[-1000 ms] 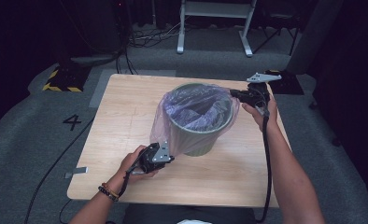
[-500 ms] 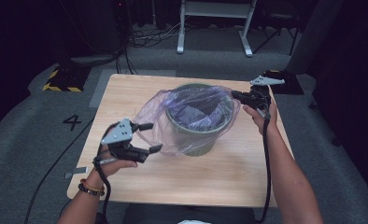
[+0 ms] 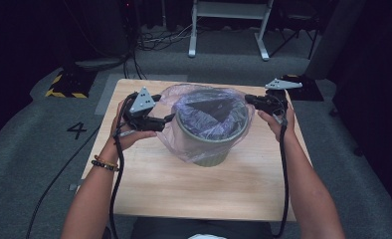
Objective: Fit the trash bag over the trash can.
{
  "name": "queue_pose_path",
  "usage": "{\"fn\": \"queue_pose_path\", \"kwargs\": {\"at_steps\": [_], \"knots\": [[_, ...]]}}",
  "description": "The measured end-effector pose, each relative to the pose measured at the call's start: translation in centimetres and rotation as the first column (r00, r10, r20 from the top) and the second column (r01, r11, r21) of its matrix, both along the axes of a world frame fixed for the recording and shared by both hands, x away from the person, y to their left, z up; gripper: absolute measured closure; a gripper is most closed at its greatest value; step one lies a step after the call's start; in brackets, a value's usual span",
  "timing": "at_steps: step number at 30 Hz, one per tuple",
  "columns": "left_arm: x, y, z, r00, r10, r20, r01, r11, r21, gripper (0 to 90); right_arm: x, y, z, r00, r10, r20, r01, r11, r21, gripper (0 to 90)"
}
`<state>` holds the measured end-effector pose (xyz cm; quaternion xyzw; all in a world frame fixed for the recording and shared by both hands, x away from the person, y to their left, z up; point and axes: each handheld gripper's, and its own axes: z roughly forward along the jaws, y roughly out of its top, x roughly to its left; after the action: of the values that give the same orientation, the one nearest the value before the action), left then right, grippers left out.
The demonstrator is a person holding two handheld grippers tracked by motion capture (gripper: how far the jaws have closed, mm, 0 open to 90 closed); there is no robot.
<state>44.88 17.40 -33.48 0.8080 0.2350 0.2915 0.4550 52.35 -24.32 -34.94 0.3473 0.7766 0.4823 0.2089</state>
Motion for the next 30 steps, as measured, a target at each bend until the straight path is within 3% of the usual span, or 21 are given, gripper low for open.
{"fn": "queue_pose_path", "kwargs": {"at_steps": [2, 5, 7, 8, 10, 13, 15, 18, 22, 26, 30], "knots": [[1.2, 0.1, -0.1, 0.9995, 0.029, -0.01, -0.029, 0.9995, -0.006, 24.9, 0.1, 0.1, 0.0, 1.0, 0.006, -0.004, -0.006, 1.0, 0.001, 86.5], [3.2, 0.6, 0.0, 0.9987, 0.025, -0.043, -0.028, 0.9973, -0.067, 26.5, 0.2, 0.3, -0.2, 0.9998, 0.017, -0.009, -0.017, 1.0, -0.016, 86.7], [4.3, 0.5, -0.2, 0.9975, 0.03, -0.063, -0.034, 0.9977, -0.058, 29.7, 0.4, 0.5, -0.3, 0.9997, 0.023, -0.012, -0.023, 1.0, -0.021, 86.7], [4.8, 0.5, -0.4, 0.9971, 0.011, -0.076, -0.016, 0.9983, -0.056, 33.3, 0.4, 0.5, -0.4, 0.9996, 0.024, -0.016, -0.024, 1.0, -0.019, 86.7], [5.6, -0.1, -1.1, 0.9965, 0.01, -0.083, -0.009, 0.9999, 0.004, 44.5, 0.5, 0.5, -0.5, 0.9994, 0.028, -0.021, -0.029, 1.0, -0.01, 87.3], [6.5, -0.9, -1.8, 0.994, -0.007, -0.109, 0.013, 0.9985, 0.053, 63.9, 0.8, 0.6, -0.8, 0.999, 0.034, -0.028, -0.035, 0.999, -0.009, 88.1], [7.2, -1.2, -2.2, 0.9908, -0.014, -0.135, 0.021, 0.9985, 0.05, 76.8, 1.0, 0.6, -1.0, 0.999, 0.032, -0.031, -0.032, 0.999, -0.012, 88.3], [7.9, -1.7, -2.8, 0.9876, -0.015, -0.157, 0.021, 0.9992, 0.035, 88.5, 1.3, 0.6, -1.4, 0.9984, 0.036, -0.043, -0.036, 0.999, -0.002, 89.5], [8.9, -2.4, -3.7, 0.977, -0.029, -0.211, 0.032, 0.9994, 0.012, 89.8, 1.7, 0.7, -2.2, 0.9968, 0.048, -0.064, -0.047, 0.999, 0.015, 90.0], [9.7, -3.0, -4.7, 0.9638, -0.053, -0.261, 0.043, 0.998, -0.046, 89.8, 1.9, 1.0, -3.2, 0.9938, 0.069, -0.087, -0.067, 0.997, 0.031, 90.0], [10.1, -3.6, -5.7, 0.9522, -0.057, -0.3, 0.047, 0.9981, -0.041, 89.8, 1.9, 1.4, -4.2, 0.9901, 0.088, -0.11, -0.085, 0.996, 0.028, 90.0]]}}
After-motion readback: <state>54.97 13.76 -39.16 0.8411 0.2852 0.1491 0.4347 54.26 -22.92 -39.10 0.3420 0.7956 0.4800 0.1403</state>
